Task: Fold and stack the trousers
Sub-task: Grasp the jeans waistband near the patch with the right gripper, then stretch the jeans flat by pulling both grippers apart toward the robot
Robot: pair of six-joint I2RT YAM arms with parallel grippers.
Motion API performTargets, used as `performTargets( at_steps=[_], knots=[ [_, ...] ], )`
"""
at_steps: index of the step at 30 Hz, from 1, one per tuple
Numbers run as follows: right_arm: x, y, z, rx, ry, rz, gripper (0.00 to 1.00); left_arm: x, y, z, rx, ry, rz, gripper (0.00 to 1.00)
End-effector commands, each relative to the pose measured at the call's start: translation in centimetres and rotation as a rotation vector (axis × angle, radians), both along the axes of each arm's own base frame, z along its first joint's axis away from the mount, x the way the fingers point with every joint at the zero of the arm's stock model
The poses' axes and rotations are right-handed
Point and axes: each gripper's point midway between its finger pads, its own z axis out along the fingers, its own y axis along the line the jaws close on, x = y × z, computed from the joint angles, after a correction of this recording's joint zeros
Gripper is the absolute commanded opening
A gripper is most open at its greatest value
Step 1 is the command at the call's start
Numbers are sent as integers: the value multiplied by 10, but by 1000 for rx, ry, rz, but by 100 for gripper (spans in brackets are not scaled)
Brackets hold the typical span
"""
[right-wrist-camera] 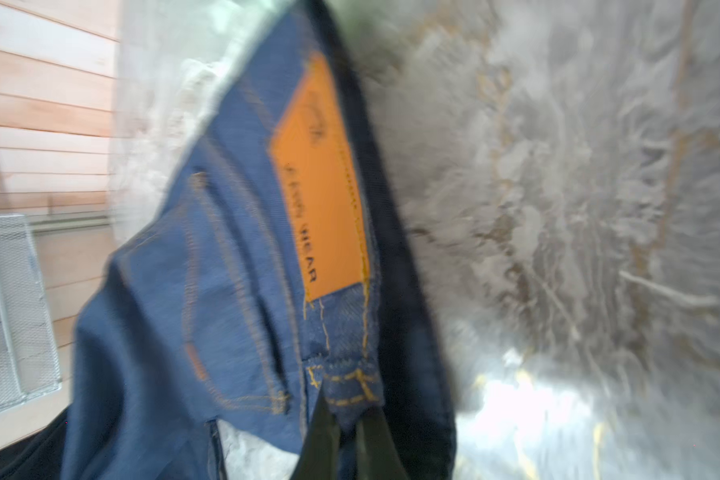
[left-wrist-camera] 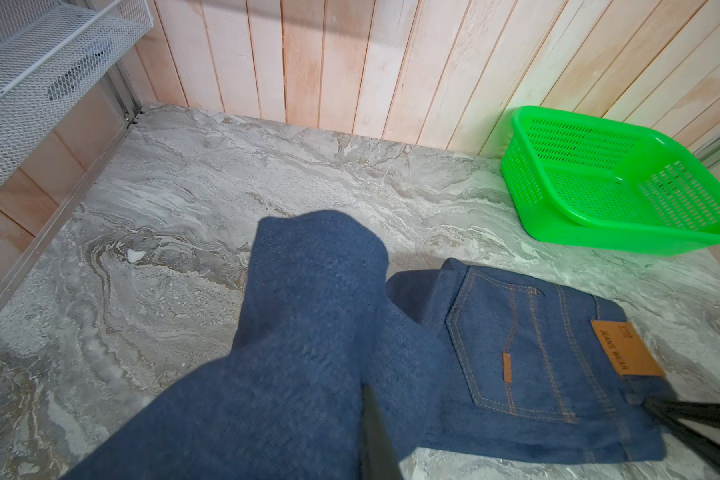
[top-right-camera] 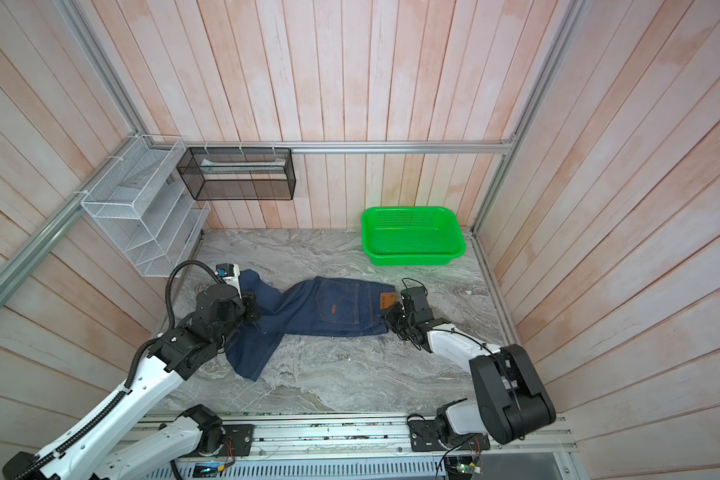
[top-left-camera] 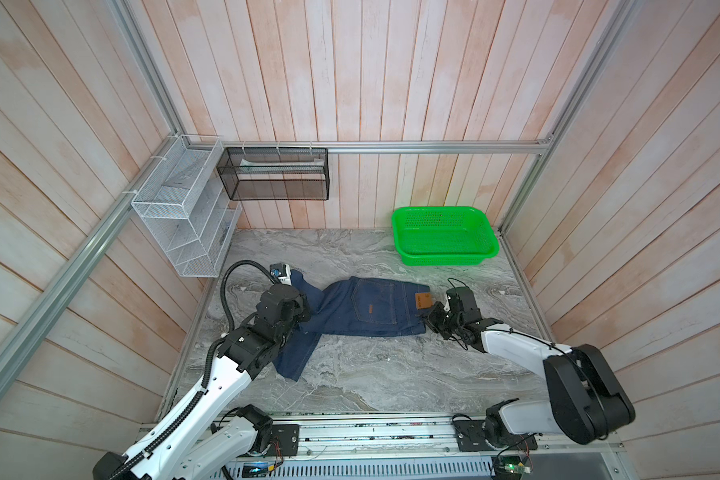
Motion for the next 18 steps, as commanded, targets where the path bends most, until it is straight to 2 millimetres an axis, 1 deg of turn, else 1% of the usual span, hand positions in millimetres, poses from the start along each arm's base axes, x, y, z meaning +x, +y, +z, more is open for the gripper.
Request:
performTargets(
  at_steps=[1,4,6,8,9,11,13,16,18],
  knots=[
    [-10,-29,53,-120,-81,-54,0,-12,19,23,43,-34,36,7],
    [-30,-68,97,-169,-153,-180,0,-24,27,23,57,-13,43,8],
    [-43,-92,120,-181,-185,-245,0,-28,25,21,42,2,30,10],
    [-55,-108,129,-197,-176,-270,0,-28,19,16,24,26,3,12],
    [-59,-113,129,-200,-164,-270,0,-27,14,12,18,41,-11,13],
    [-67,-119,123,-199,-141,-273,0,-23,3,2,7,82,-48,17],
    [-75,-124,110,-204,-111,-277,0,-18,-7,-12,1,132,-81,19],
    [-85,-125,87,-206,-65,-265,0,-15,-19,-35,-1,209,-113,21],
    [-89,-123,73,-201,-35,-256,0,-13,-23,-48,-3,247,-121,22]
  ],
)
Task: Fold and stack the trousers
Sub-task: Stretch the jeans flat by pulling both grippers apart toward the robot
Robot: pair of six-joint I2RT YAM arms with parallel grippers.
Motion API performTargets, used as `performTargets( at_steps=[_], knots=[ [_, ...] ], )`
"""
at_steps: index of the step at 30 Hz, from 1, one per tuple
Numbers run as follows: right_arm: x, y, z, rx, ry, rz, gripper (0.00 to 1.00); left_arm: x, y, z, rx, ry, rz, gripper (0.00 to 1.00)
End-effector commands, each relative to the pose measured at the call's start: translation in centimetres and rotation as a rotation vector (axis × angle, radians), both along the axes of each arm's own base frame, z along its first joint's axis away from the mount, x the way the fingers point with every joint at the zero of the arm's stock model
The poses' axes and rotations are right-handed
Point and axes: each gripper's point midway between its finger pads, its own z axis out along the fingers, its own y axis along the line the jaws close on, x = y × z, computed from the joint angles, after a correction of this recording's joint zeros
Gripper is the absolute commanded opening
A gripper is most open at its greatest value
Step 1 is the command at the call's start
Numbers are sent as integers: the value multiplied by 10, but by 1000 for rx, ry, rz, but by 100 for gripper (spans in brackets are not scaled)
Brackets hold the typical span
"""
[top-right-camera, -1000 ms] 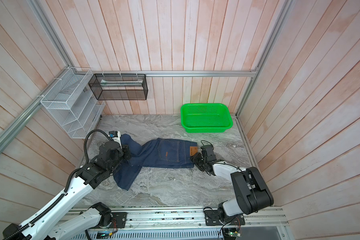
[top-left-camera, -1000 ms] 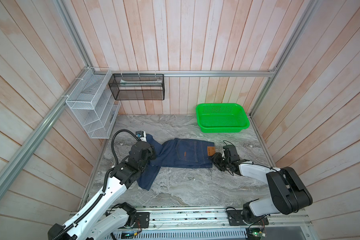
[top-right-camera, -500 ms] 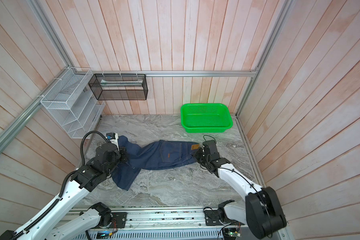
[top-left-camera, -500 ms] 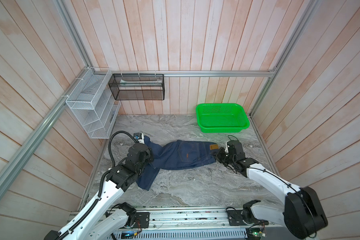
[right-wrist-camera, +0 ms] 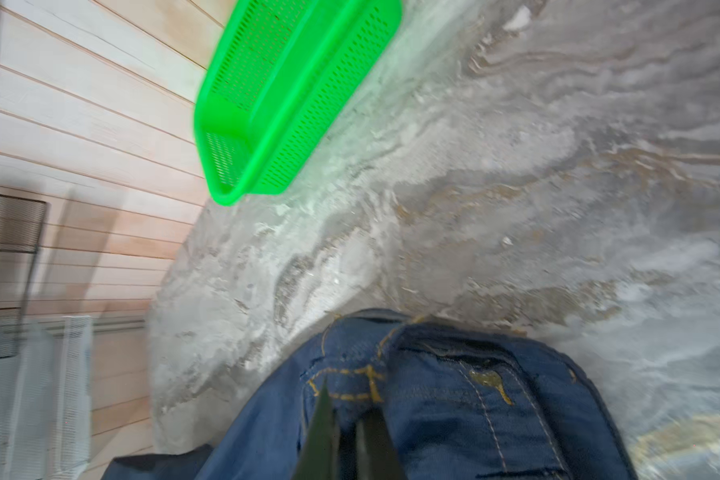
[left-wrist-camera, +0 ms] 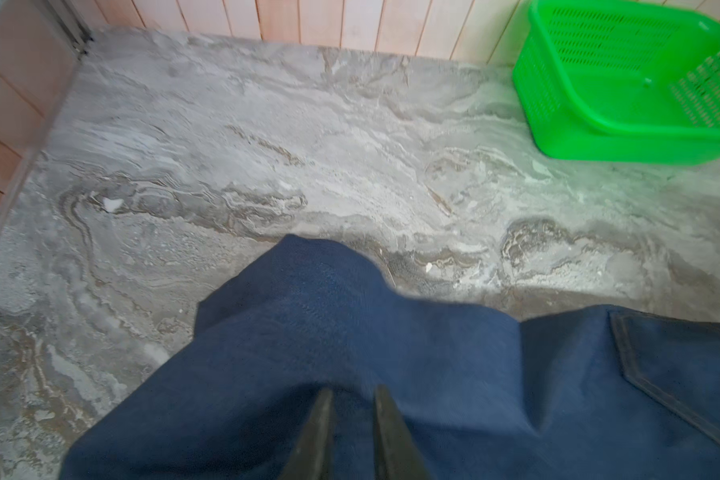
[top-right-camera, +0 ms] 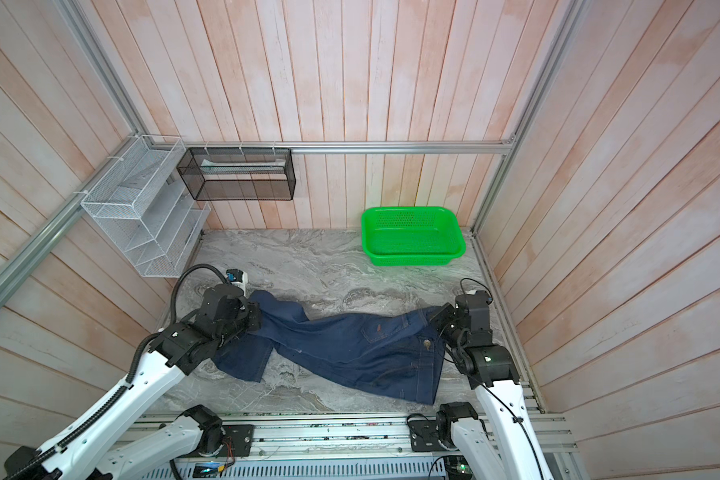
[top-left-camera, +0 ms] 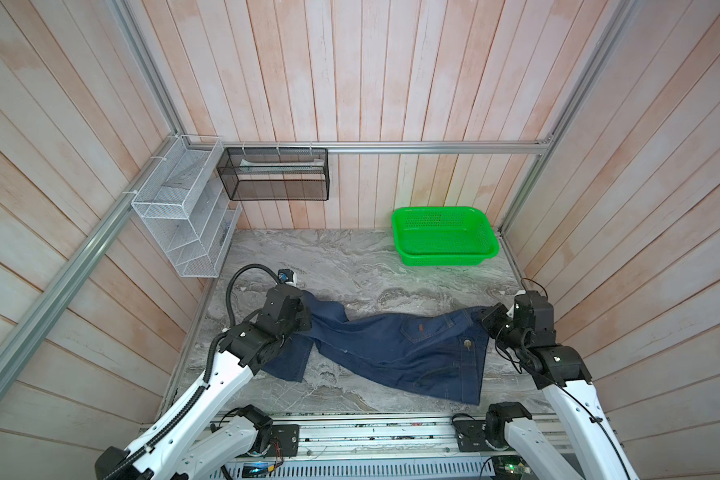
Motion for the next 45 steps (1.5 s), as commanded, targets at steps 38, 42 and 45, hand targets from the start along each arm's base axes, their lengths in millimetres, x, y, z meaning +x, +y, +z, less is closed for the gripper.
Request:
performTargets(
  at_steps=[38,42,45],
  knots=[
    [70,-124,128,63,-382,-416,0,-28,57,-102,-372,245,474,60],
    [73,-123,121,89,-378,-410,0,-29,38,-124,-485,303,450,61],
    [74,-123,119,87,-373,-408,0,-32,25,-138,-557,340,422,61]
  ],
)
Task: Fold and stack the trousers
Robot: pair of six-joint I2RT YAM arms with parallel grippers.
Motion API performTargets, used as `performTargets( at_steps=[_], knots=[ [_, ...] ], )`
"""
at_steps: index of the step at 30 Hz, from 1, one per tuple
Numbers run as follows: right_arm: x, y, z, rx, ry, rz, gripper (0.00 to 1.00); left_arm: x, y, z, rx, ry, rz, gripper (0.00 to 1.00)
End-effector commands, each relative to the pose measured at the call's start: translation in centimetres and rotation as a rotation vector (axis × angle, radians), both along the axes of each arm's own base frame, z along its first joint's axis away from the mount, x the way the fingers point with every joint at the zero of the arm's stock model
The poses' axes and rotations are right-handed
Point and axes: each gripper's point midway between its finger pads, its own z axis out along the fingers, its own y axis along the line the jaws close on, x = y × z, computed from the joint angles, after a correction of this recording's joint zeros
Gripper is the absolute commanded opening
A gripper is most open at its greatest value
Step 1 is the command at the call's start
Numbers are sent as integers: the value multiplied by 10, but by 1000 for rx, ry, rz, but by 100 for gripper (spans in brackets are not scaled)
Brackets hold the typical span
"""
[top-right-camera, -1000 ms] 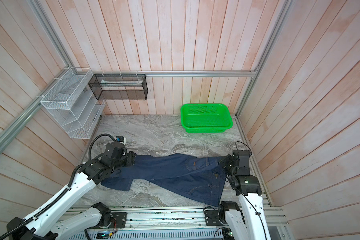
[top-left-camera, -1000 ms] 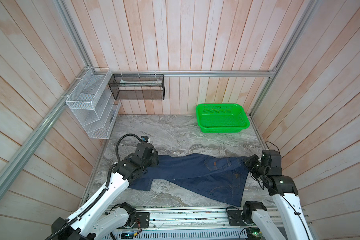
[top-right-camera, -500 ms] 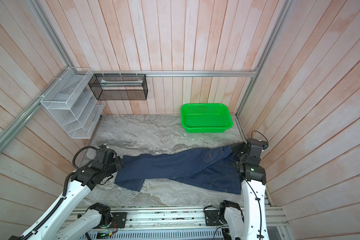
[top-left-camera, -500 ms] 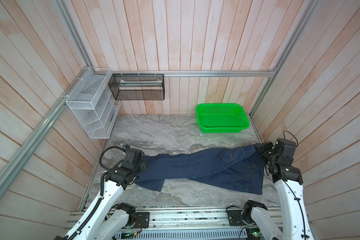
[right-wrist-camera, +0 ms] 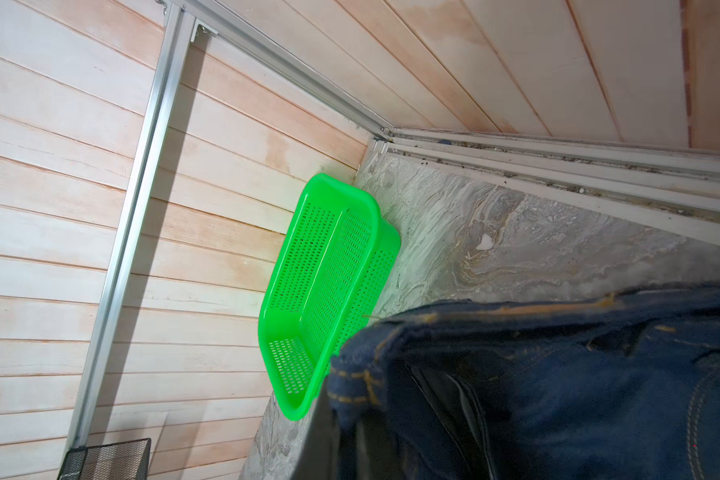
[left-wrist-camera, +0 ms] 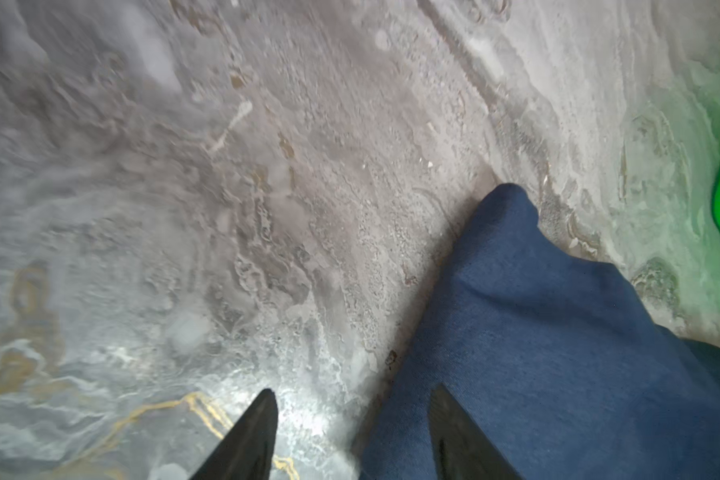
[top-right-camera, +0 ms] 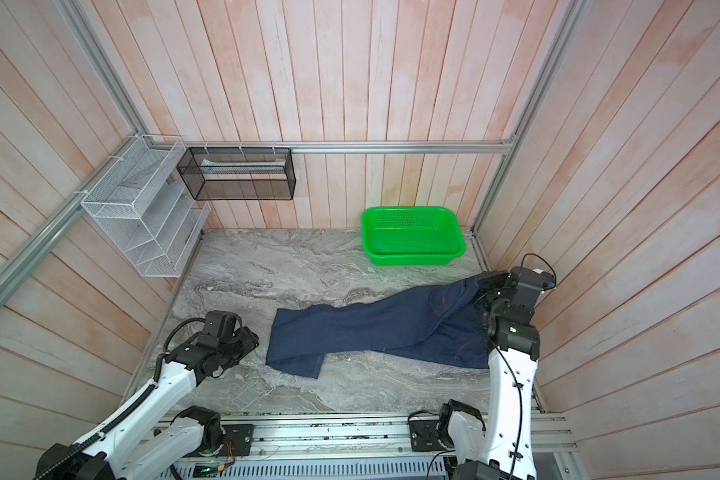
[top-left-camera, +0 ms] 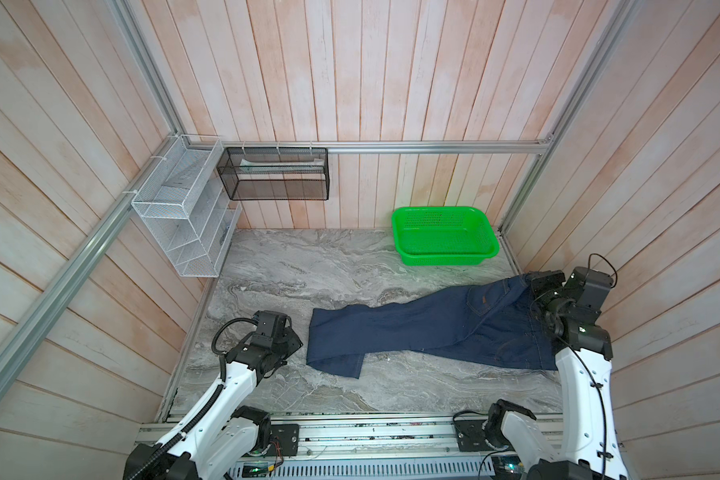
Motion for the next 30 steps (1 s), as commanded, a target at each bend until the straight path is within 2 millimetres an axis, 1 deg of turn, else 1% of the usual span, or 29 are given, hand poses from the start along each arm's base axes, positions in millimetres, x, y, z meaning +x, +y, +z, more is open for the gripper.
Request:
performTargets(
  at_steps=[1,3,7,9,11,14,15,17,18,19,20,22,23,24,25,27,30],
  knots=[
    [4,0,13,-6,-62,11,0,12,-27,3,-170,-57,-19,61],
    [5,1,12,-7,-60,15,0,12,-37,-1,-208,-62,-44,61],
    [6,0,11,-7,-58,15,0,10,-52,-9,-228,-40,-98,60],
    [6,0,11,-8,-57,14,0,6,-55,-18,-226,-7,-110,59],
    [7,0,10,-6,-56,16,0,2,-55,-28,-209,30,-113,56],
    [7,1,10,-2,-58,21,0,-1,-55,-38,-215,51,-115,47],
    [7,2,10,-1,-58,22,0,0,-56,-38,-217,47,-119,40],
    [7,2,9,1,-57,25,0,4,-57,-31,-215,15,-124,20],
    [6,3,9,2,-58,25,0,8,-55,-22,-212,-18,-120,6],
    [6,3,9,3,-57,27,0,12,-53,-8,-204,-66,-114,0],
    [5,4,10,3,-58,28,0,16,-50,8,-194,-116,-110,0],
    [4,5,10,4,-58,33,0,21,-36,52,-137,-230,-79,0],
    [3,6,11,4,-59,35,0,20,-27,70,-97,-265,-65,0],
    [2,7,11,8,-59,40,0,20,-18,95,-49,-312,-53,0],
    [2,10,10,16,-61,50,0,16,-8,114,10,-326,-49,0],
    [1,16,7,28,-59,76,0,10,6,142,109,-320,-59,0],
    [1,29,-2,51,-48,132,0,1,14,158,206,-237,-113,0]
  ],
)
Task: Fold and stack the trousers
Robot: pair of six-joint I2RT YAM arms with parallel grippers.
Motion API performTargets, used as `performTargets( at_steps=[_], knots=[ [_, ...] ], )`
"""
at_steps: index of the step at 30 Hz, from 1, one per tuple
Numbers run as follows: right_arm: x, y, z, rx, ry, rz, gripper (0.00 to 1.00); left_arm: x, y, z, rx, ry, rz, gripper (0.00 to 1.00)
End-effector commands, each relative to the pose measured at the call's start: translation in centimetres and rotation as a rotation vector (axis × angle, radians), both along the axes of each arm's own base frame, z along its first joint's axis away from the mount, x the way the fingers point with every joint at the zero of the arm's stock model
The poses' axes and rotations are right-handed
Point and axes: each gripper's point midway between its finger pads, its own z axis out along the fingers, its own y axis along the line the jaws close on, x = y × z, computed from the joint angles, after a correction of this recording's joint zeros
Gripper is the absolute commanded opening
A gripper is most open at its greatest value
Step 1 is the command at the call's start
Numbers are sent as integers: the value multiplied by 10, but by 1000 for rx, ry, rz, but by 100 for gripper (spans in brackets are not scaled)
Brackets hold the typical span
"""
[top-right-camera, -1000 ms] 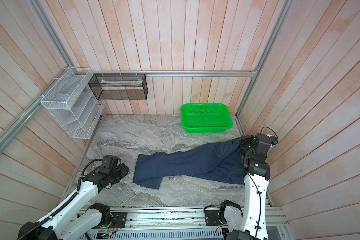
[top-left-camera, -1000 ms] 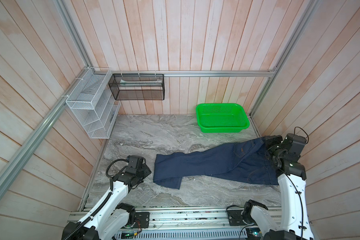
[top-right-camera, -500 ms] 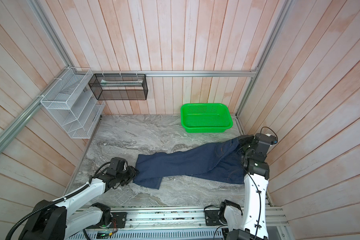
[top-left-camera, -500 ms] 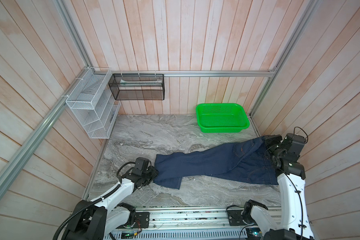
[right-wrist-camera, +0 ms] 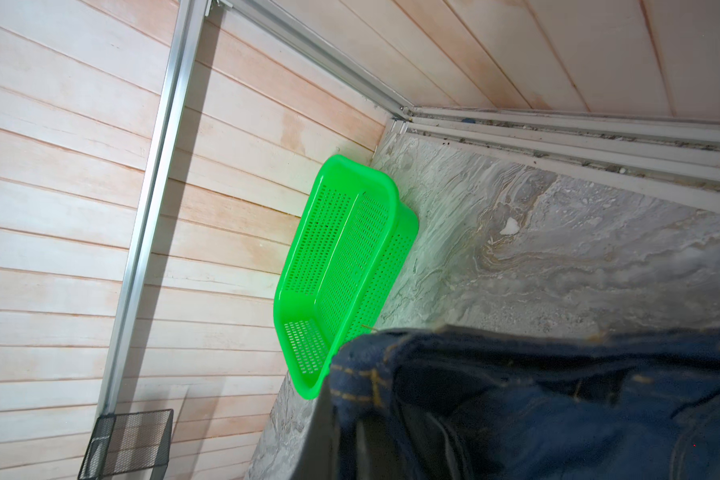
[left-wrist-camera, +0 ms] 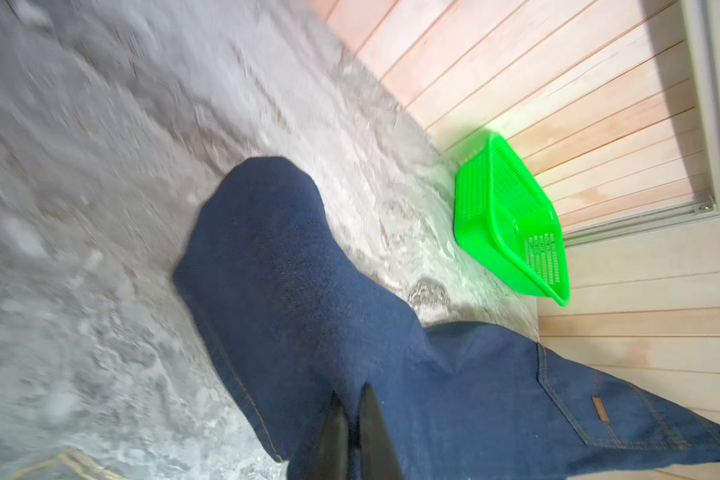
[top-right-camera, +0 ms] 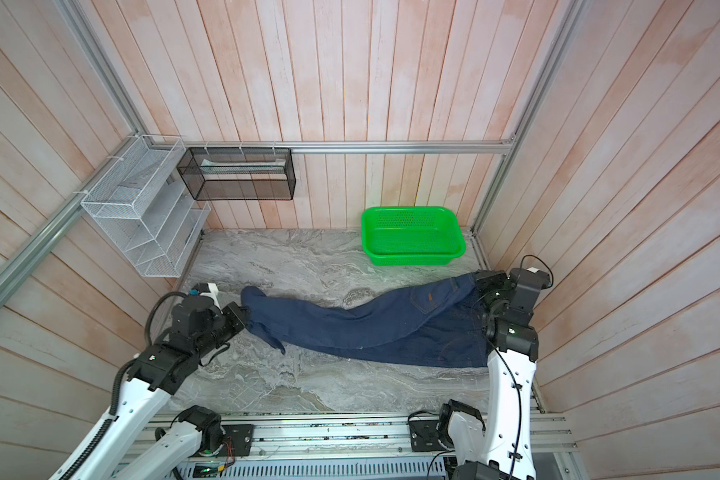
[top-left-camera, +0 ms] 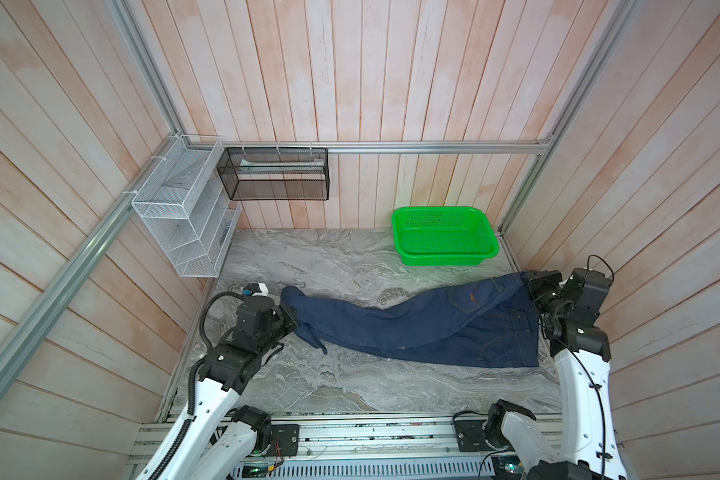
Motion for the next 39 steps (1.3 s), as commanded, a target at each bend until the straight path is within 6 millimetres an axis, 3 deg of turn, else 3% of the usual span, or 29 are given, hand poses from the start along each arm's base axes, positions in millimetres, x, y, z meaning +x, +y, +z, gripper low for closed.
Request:
performTargets(
  at_steps=[1,5,10,13,16,21,23,28,34,36,39],
  knots=[
    [-1,19,-4,27,-14,75,0,-27,31,-21,259,194,6,0],
    [-11,32,-24,29,31,117,0,-26,16,-33,312,254,-71,0],
    [-20,39,-46,15,92,148,0,-16,-35,-91,344,373,-238,0],
    [-22,35,-55,-2,120,134,0,-12,-46,-121,380,439,-259,0],
    [-21,30,-60,-23,132,119,0,-6,-49,-133,387,452,-254,0],
    [-10,27,-75,-4,140,110,0,16,-56,-129,392,409,-248,3],
    [-6,26,-78,1,144,107,0,26,-63,-128,378,398,-263,9],
    [0,22,-76,-10,144,99,0,33,-73,-128,365,407,-283,46],
    [-1,19,-72,-34,141,91,0,-6,-51,-87,316,341,-168,69],
    [-1,18,-72,-35,142,90,0,-22,-45,-82,290,341,-156,68],
    [1,17,-73,-36,143,88,0,-43,-37,-92,274,386,-148,64]
  ],
)
